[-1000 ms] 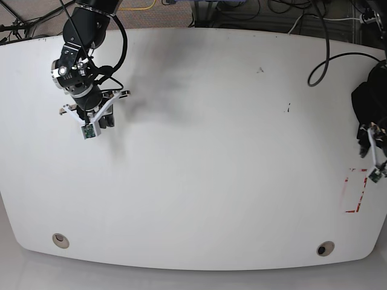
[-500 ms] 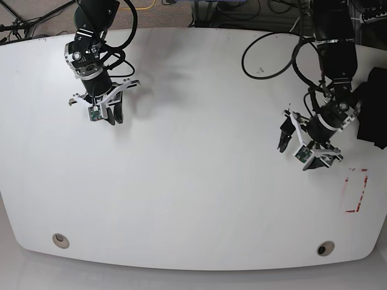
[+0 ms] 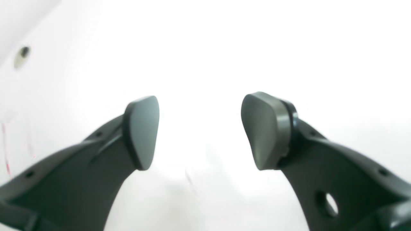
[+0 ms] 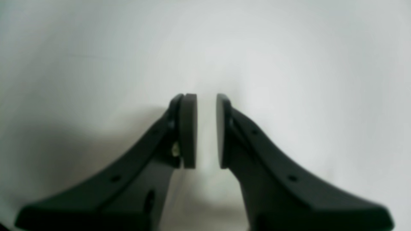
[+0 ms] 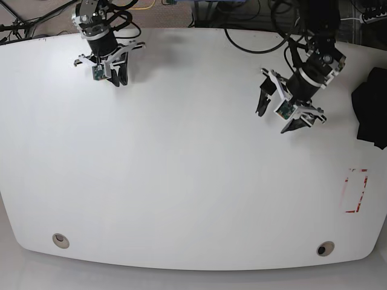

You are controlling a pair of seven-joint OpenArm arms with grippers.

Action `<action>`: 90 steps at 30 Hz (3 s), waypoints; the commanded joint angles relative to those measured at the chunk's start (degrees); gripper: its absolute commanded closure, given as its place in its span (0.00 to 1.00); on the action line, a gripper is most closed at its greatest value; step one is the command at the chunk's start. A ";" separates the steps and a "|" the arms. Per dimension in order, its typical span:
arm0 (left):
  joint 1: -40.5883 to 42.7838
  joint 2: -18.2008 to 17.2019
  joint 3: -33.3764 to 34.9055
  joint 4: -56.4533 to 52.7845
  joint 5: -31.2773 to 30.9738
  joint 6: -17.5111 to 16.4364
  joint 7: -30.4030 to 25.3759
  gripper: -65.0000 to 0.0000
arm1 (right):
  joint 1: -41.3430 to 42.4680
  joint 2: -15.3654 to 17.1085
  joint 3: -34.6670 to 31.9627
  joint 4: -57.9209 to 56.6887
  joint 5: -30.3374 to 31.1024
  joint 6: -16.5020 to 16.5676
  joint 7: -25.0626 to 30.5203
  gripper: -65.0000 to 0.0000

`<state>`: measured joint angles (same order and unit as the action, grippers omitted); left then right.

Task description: Fold the T-shirt properly

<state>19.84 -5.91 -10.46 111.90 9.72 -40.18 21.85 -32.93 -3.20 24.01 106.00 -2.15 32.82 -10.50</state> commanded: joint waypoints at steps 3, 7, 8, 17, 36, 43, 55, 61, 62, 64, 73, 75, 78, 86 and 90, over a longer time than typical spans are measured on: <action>7.46 -0.11 -0.49 3.49 -0.26 0.18 0.62 0.39 | -5.09 -2.56 0.56 3.85 0.88 0.19 1.67 0.86; 13.00 -0.11 -0.75 3.49 -0.26 0.18 0.70 0.39 | -8.96 -3.52 0.39 5.26 0.88 0.19 1.76 0.86; 15.37 -0.11 -1.19 3.49 -0.26 0.18 0.70 0.39 | -10.19 -3.52 0.21 5.52 0.88 0.19 1.76 0.86; 27.95 3.85 -6.46 3.22 -0.26 0.18 0.79 0.39 | -20.30 -4.40 0.12 5.78 7.30 0.28 1.76 0.86; 31.81 4.64 -9.01 -14.97 -0.26 0.18 0.53 0.39 | -23.56 -4.14 0.03 -13.12 7.82 0.37 1.76 0.86; 21.53 4.37 -9.01 -33.87 0.00 0.18 0.44 0.39 | -15.12 -4.14 0.12 -29.03 -0.18 0.19 4.83 0.86; 4.74 2.18 -9.10 -67.81 0.26 3.30 -5.45 0.39 | -1.31 -0.27 0.12 -54.70 -6.15 -4.29 9.93 0.86; -0.98 0.95 -8.05 -83.37 0.44 12.10 -15.21 0.39 | 4.05 2.54 -2.60 -64.72 -6.15 -8.07 9.93 0.86; -1.86 0.59 -7.52 -85.22 0.44 13.24 -16.26 0.39 | 4.58 2.81 -2.95 -65.78 -6.15 -8.60 9.93 0.85; -4.85 -0.20 -5.41 -91.37 0.44 17.37 -19.16 0.39 | 6.51 3.42 -4.36 -68.50 -6.15 -10.80 9.93 0.85; -11.62 -0.64 1.18 -104.20 0.17 30.56 -25.14 0.39 | 11.17 3.51 -9.11 -75.45 -6.15 -18.27 9.58 0.84; -12.14 -0.64 1.18 -104.56 0.17 31.44 -25.14 0.39 | 12.49 3.51 -9.64 -77.03 -6.15 -19.32 9.58 0.84; -12.23 -0.55 1.18 -104.47 0.17 32.23 -25.23 0.39 | 14.07 3.42 -9.99 -79.84 -6.15 -20.29 9.58 0.84; -13.02 -0.46 1.36 -104.47 0.26 33.11 -25.32 0.39 | 17.06 3.16 -9.99 -83.97 -6.07 -20.47 9.67 0.84; -13.11 -0.46 1.36 -104.47 0.26 33.19 -25.41 0.38 | 17.06 3.16 -9.99 -84.15 -6.07 -20.47 9.67 0.84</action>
<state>6.63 -6.07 -9.15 7.33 10.04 -7.27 -3.09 -15.25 -0.12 13.91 22.00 -8.60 12.19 -0.99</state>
